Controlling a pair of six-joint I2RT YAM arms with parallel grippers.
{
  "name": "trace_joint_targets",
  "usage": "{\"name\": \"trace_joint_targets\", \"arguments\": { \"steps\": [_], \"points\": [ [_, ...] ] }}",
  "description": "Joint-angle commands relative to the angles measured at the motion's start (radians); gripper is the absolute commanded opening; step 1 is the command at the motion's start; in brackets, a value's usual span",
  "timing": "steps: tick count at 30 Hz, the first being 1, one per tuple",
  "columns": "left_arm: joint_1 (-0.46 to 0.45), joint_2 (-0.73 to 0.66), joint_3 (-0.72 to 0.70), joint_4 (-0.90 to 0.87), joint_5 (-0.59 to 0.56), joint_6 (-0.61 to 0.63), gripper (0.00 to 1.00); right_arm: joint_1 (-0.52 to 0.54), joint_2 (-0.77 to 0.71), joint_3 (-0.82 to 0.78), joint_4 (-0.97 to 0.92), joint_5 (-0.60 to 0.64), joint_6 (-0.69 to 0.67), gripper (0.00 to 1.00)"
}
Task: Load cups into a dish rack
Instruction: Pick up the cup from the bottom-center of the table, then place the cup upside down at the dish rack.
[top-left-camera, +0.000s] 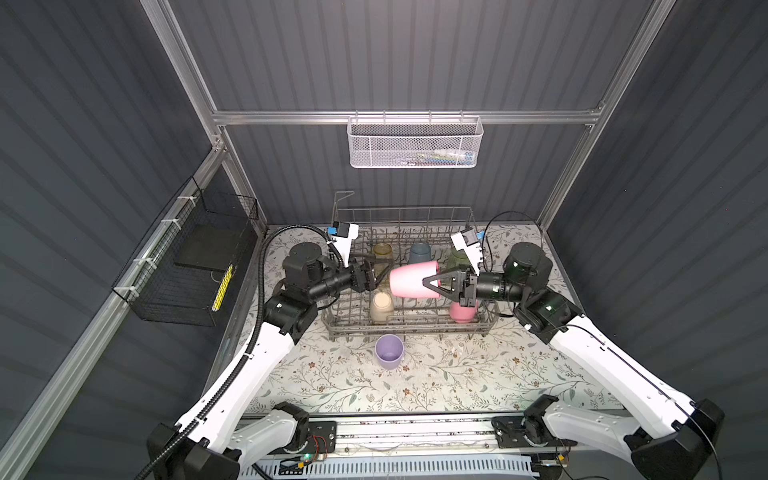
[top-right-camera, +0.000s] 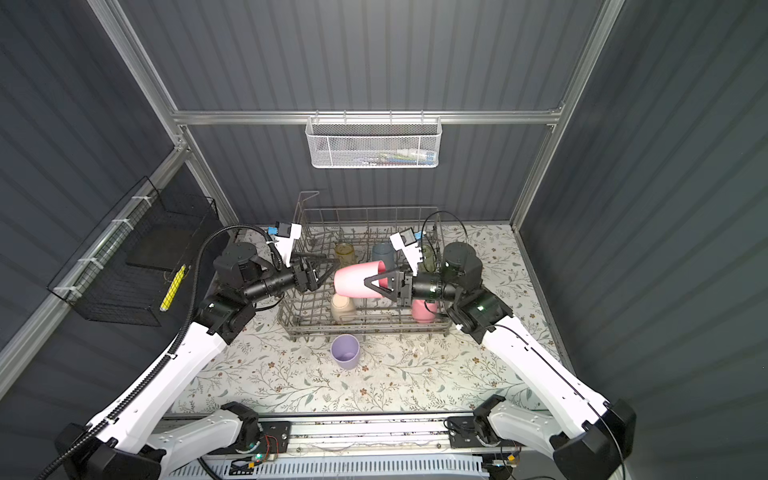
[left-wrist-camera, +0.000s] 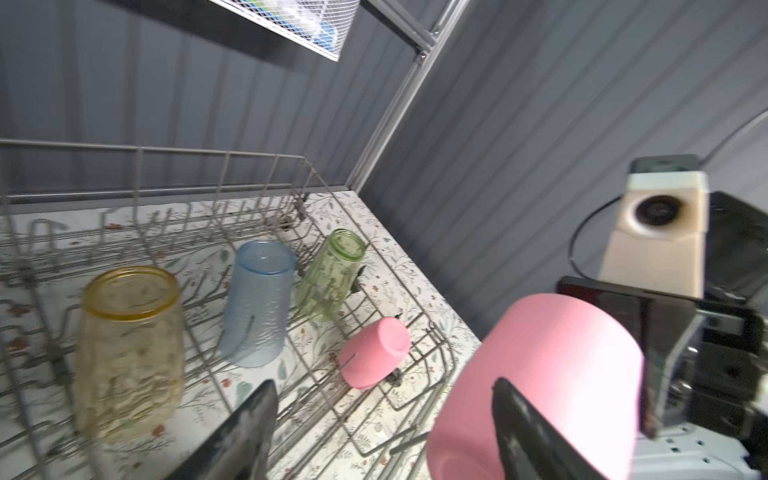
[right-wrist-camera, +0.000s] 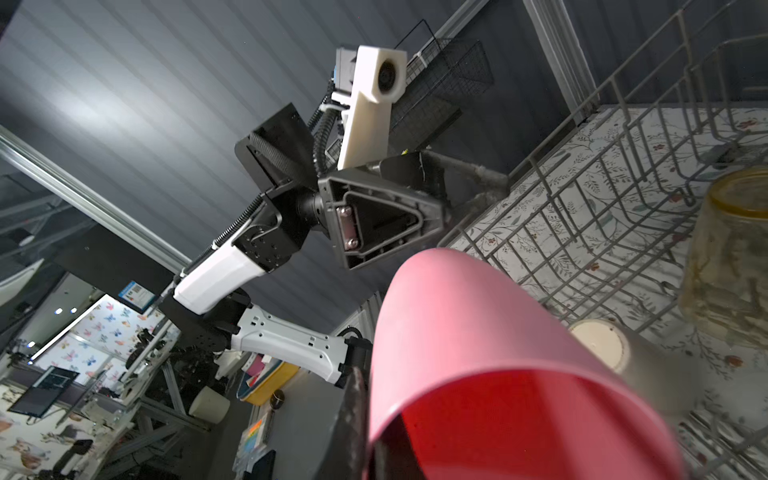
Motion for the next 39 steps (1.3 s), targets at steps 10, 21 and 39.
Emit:
{"name": "trace_joint_targets", "arguments": {
  "steps": [10, 21, 39],
  "points": [
    [0.006, 0.029, -0.047, 0.245, 0.307, -0.075, 0.96, -0.037, 0.006, -0.044, 0.232, -0.059, 0.160, 0.00],
    [0.000, 0.102, -0.075, 0.417, 0.415, -0.186, 0.91, -0.036, 0.096, -0.084, 0.466, -0.112, 0.315, 0.00],
    [-0.031, 0.106, -0.093, 0.450, 0.455, -0.185, 0.79, -0.037, 0.147, -0.069, 0.558, -0.115, 0.372, 0.00]
  ]
}}
